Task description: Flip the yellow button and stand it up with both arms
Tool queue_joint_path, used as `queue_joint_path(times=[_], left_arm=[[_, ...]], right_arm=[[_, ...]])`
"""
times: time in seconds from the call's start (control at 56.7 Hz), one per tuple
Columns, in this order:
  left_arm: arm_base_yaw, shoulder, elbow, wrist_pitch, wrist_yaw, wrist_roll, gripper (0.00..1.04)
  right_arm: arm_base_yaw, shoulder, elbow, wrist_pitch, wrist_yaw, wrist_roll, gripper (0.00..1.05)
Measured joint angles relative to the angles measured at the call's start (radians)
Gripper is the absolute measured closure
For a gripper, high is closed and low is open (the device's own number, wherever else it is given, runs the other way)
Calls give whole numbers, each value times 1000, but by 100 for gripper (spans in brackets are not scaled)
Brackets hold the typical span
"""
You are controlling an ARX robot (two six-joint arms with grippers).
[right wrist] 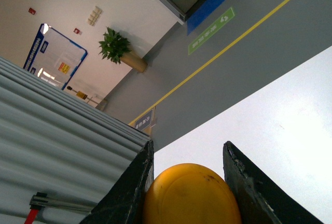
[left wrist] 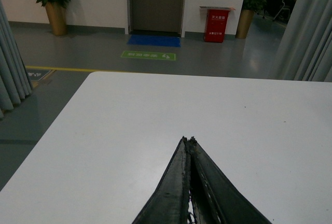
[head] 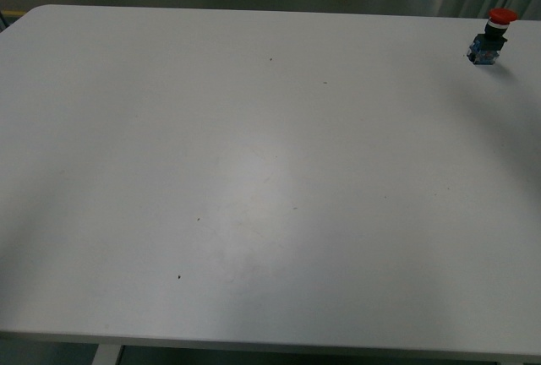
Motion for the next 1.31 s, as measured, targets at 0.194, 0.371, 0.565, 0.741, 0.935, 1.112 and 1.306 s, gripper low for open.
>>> queue_joint_path(times=[0.194, 0.371, 0.565, 0.741, 0.935, 1.112, 1.306], left_arm=[[0, -153, 0, -156, 0, 0, 101], [0, -152, 0, -158, 0, 0, 76], [0, -152, 0, -158, 0, 0, 42], [0, -152, 0, -158, 0, 0, 13], [0, -152, 0, -159, 0, 2, 7], [0, -152, 0, -159, 0, 2, 7], [0, -152, 0, -159, 0, 2, 7]], right_arm=[[-3, -4, -5, 0, 0, -9, 71], [2, -6, -10, 10, 46, -81, 71], [8, 16, -10, 56, 142, -340, 71], [-13, 66, -13, 67, 181, -583, 71], [-32, 136, -33, 142, 243, -839, 71], [-39, 221, -27, 134, 282, -969, 71], [-51, 311, 16, 162, 343, -1075, 71]])
